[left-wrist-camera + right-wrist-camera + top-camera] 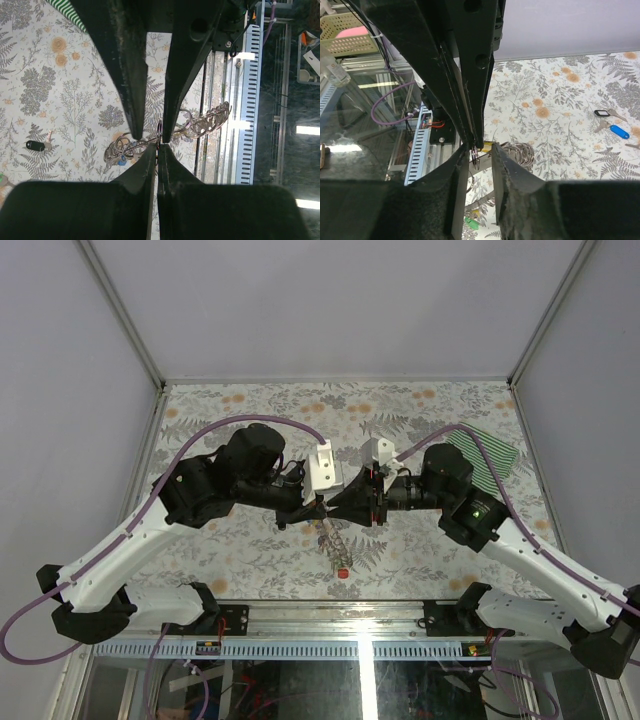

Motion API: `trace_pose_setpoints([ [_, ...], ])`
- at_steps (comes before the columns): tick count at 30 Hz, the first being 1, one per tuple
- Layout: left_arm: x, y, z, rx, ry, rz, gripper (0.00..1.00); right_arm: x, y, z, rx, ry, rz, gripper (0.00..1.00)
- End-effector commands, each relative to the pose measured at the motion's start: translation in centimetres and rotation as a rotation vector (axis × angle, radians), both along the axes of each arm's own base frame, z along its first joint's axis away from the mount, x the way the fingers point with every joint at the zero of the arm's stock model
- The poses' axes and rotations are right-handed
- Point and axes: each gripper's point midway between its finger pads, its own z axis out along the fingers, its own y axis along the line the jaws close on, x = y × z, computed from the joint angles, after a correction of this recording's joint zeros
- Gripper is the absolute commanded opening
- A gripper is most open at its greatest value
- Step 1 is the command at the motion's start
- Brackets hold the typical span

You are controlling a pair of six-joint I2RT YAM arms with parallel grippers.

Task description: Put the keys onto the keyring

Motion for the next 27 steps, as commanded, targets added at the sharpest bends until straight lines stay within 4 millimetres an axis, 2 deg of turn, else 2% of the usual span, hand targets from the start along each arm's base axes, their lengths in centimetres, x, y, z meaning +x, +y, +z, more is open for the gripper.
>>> trace_pose_setpoints([
  [1,0.1,-0.4,2.5,-0.069,-0.061,-0.015,0.00,0.0,0.4,0.6,0.020,-0.031,0.016,0.34],
  [4,0.2,-0.5,2.5,-0.072,-0.065,-0.014,0.00,0.0,0.4,0.5,0.017,-0.031,0.018,0.35],
  [7,0.2,-0.5,2.6,-0.074,-0.067,-0.013,0.00,0.1,0.4,0.3,0.012,-0.026,0.018,0.31],
  [13,0.2,-0.6,2.9,-0.090,-0.070,-0.011,0.00,0.2,0.4,0.3,0.001,-0.024,0.015,0.00],
  [17,0.0,-0.7,3.4,-0.129,-0.076,-0.010,0.01,0.1,0.0,1.3,0.025,-0.047,-0.008,0.00],
  [22,-0.7,-0.8,4.0,-0.233,-0.086,-0.014,0.20,-0.2,-1.0,4.0,0.107,-0.092,-0.051,0.00],
  [27,-1.2,-0.8,5.4,-0.402,-0.110,0.015,0.25,-0.6,-1.6,6.0,0.170,-0.109,-0.068,0.00],
])
